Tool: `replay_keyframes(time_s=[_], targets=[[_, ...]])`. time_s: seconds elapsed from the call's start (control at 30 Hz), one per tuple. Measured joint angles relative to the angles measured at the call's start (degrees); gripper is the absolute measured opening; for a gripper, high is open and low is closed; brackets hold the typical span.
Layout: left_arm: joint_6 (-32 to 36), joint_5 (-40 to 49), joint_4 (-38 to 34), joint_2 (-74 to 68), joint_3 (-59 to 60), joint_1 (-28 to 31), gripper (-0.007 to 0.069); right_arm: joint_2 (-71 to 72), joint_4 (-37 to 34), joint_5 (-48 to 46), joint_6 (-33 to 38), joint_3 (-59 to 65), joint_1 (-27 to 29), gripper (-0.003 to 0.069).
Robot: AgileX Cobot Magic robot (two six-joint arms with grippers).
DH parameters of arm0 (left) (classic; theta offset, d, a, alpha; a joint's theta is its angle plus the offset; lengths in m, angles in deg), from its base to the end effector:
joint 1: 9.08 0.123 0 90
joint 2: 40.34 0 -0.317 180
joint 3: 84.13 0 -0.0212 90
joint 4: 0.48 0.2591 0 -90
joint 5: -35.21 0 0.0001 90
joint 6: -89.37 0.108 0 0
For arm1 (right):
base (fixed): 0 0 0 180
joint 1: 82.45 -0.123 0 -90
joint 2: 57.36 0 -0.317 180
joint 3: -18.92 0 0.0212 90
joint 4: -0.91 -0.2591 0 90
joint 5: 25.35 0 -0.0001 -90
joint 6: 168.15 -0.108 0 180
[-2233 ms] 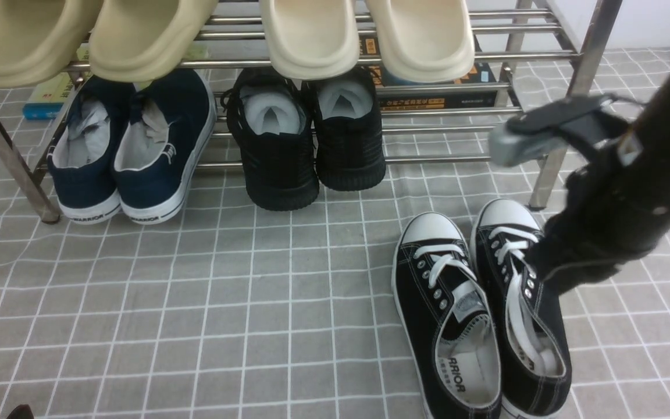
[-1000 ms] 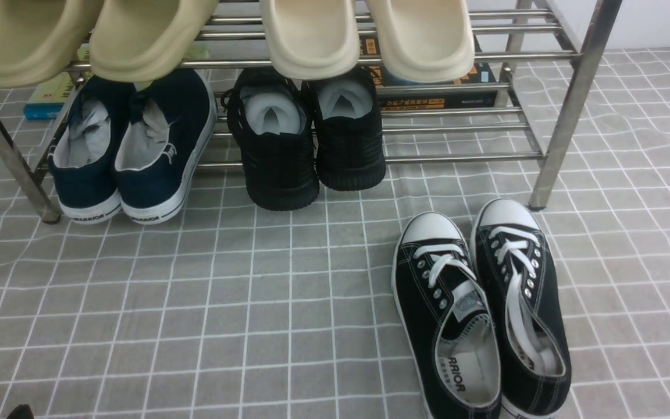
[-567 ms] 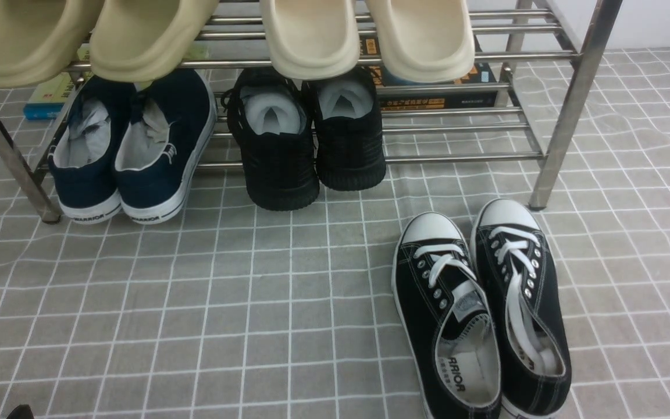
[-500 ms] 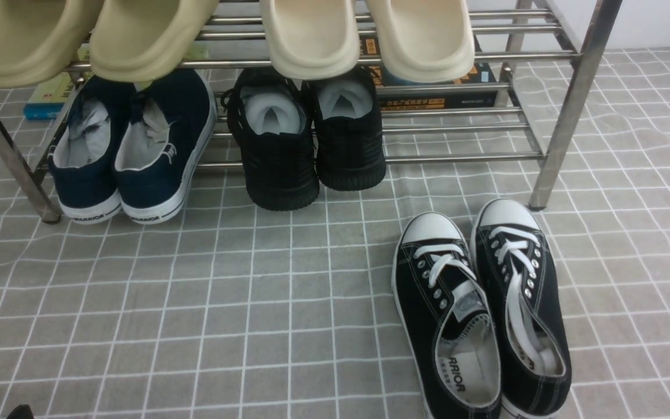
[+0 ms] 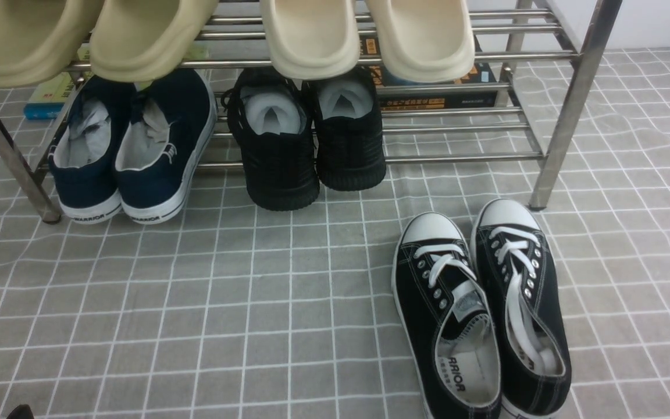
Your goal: Take the shoes off the shelf with your hand from the grey coffee tablecloth.
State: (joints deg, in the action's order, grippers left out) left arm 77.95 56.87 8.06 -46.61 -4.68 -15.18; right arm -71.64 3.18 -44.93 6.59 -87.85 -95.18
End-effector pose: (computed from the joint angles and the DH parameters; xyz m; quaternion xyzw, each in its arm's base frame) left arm 0.0451 0.0012 0.1662 0.0022 0.8046 -0.0275 0.5932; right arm 0.0529 0.0105 0.2018 -0.0634 0.8017 0.0767 0.5893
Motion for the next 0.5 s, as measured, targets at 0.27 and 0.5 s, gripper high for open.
replay_keyframes(time_s=[0.27, 0.5], targets=[[0.0, 0.0, 0.0, 0.0, 0.0, 0.0, 0.0239, 7.5, -1.8, -1.1, 1.7, 5.8, 10.6, 0.0025], [0.0, 0.0, 0.0, 0.0, 0.0, 0.0, 0.0239, 7.9, -2.6, -2.4, 2.9, 5.6, 11.0, 0.0036]])
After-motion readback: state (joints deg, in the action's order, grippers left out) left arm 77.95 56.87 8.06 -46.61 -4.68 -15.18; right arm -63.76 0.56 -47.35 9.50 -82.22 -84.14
